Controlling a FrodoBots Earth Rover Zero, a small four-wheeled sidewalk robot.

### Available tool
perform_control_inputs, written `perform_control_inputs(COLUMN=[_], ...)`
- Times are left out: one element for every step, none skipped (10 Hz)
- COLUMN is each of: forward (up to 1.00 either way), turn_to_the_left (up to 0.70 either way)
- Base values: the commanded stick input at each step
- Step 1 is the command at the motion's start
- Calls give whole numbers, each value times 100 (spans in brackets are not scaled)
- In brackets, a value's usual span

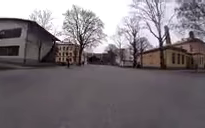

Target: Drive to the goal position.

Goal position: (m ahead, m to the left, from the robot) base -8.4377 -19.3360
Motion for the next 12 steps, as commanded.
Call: perform_control_inputs(forward=[0, 0, 0, 0, 0, 0, 0, 0, 0, 0, 0, 0], turn_to_the_left=[-100, -100, -100, -100, -100, -100, -100, -100, -100, -100, -100, -100])
